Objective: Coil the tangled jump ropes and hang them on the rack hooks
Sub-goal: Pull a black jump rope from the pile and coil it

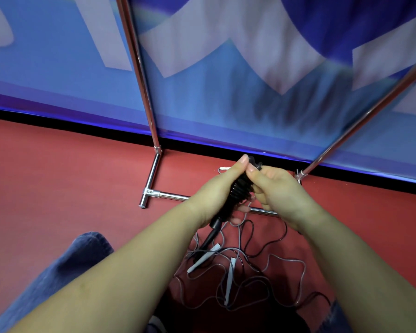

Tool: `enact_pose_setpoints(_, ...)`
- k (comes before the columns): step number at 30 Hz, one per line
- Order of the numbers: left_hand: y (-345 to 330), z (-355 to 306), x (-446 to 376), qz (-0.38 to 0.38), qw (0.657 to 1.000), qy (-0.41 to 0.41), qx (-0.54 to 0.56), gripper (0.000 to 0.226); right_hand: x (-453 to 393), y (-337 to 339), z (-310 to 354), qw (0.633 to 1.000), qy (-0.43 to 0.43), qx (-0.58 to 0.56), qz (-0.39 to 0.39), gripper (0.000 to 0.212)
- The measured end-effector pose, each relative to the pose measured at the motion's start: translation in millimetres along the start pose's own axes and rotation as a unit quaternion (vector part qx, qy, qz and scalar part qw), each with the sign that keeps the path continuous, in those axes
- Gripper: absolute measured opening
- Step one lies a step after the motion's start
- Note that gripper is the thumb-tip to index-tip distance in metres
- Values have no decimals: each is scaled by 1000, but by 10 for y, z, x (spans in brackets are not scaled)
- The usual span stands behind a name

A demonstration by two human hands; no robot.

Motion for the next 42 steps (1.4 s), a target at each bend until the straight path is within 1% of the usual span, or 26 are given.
enact_pose_setpoints(3,-39,10,-19,-54,997,-41,40,54,6,-16,16,1000,11,-9,3,37)
enact_pose_setpoints(5,-63,-6,-22,-88,991,-71,70,43,-3,-16,-1,1000,20,2,-1,37)
enact_pose_setpoints(7,-64,-7,-24,-141,985,-80,54,39,-9,-39,-12,1000,24,10,1,37)
enact_pose_setpoints(9,-77,5,-22,-164,982,-79,56,35,-6,-63,-1,999,27,16,5,37)
enact_pose_setpoints(11,-88,-4,-11,-158,981,-86,80,33,7,-75,29,999,34,13,7,38)
enact_pose_setpoints(13,-79,-4,-14,-146,982,-92,79,36,35,-88,80,999,33,-3,18,38)
enact_pose_setpoints(15,-58,-9,-8,-141,983,-92,69,39,57,-98,118,999,21,-34,26,37)
enact_pose_setpoints(18,-42,-69,20,-126,982,-78,114,37,9,-64,75,993,-11,-116,27,31)
enact_pose_setpoints(20,-37,-104,24,-116,982,-81,122,34,-42,-29,5,991,-19,-132,23,26)
enact_pose_setpoints(23,-28,-88,3,-117,983,-79,115,27,-64,-2,-43,997,-21,-76,-11,28)
enact_pose_setpoints(25,-26,-82,0,-115,983,-67,129,28,-67,27,-55,999,-1,10,-53,26)
enact_pose_setpoints(27,-9,-89,-5,-119,980,-58,146,30,-71,48,-72,991,31,106,-81,22)
enact_pose_setpoints(28,1,-90,-14,-119,980,-52,153,32,-73,55,-86,987,41,130,-91,20)
enact_pose_setpoints(32,22,-58,-49,-115,979,-21,168,36,-55,77,-74,982,61,122,-133,19)
enact_pose_setpoints(34,41,-49,-54,-118,976,-11,180,36,-43,76,-32,984,67,89,-140,27)
enact_pose_setpoints(37,65,-43,-65,-108,977,-5,185,40,-37,55,6,992,60,23,-105,35)
enact_pose_setpoints(40,63,-53,-55,-94,979,10,180,41,-18,32,23,995,86,-5,-49,21)
enact_pose_setpoints(42,69,-66,-46,-91,981,15,173,40,-11,46,25,995,96,-8,-30,19)
Point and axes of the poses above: each hand's wrist, its own x-axis away from the middle knuckle, its own y-axis out of the back of the hand, z = x × y, the point moved 2 cm from there along -x, towards the middle knuckle, and after that the axes turned 1 degree about y, right-handed, at the moved point
